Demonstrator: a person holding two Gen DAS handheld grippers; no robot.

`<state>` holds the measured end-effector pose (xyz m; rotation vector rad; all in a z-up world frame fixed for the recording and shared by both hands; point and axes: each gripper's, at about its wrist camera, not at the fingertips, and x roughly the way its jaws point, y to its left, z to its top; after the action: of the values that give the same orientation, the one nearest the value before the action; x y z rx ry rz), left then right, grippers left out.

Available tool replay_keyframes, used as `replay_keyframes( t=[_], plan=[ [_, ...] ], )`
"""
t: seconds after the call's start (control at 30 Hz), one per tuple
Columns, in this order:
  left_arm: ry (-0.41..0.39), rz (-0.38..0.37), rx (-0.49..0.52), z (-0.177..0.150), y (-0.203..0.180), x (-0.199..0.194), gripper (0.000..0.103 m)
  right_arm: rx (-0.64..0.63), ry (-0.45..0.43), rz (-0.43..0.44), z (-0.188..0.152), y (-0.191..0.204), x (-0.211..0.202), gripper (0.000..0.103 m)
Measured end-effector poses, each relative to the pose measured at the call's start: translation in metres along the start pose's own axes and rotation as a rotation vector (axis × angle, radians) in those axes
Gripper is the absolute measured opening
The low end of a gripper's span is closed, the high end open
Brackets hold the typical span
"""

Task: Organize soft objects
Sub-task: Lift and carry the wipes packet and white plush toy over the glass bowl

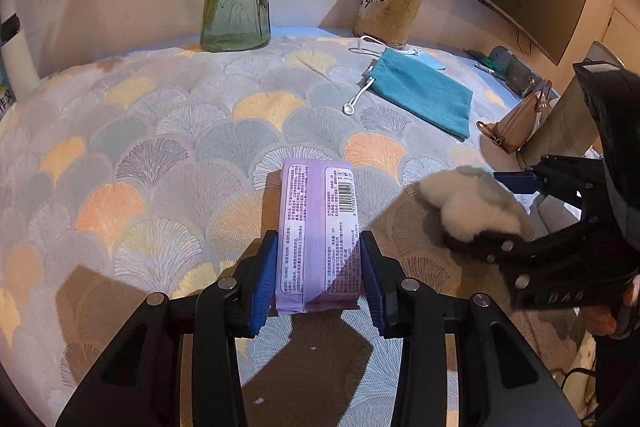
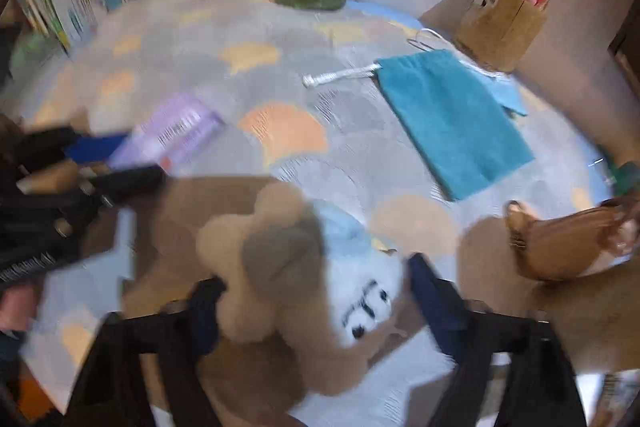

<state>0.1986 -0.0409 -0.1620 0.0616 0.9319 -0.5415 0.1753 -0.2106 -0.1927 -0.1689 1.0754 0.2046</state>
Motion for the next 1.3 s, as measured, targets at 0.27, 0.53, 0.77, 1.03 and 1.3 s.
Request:
replay_keyframes(
  t=[0.27,0.53,0.77,1.03,1.3],
  plan=[
    [-0.043,-0.011,-0.014,-0.007,-0.016,-0.021,0.035,0.128,-0.109,0.088,-0.01,0.007,-0.051,0.045],
    [-0.147,-0.075,0.048,-0.011,-0.073,-0.074,0.035,0.164,-0.259,0.008,-0.027,0.011,-0.124,0.045],
    [-0.208,-0.125,0.163,-0.006,-0.142,-0.103,0.035,0.162,-0.319,-0.226,-0.066,0.0,-0.167,0.045],
    [-0.221,-0.208,0.293,-0.002,-0.224,-0.115,0.035,0.289,-0.331,-0.285,-0.116,-0.055,-0.2,0.045],
    [-0.247,-0.261,0.43,0.02,-0.318,-0.11,0.035,0.417,-0.387,-0.368,-0.15,-0.122,-0.245,0.045]
  ],
)
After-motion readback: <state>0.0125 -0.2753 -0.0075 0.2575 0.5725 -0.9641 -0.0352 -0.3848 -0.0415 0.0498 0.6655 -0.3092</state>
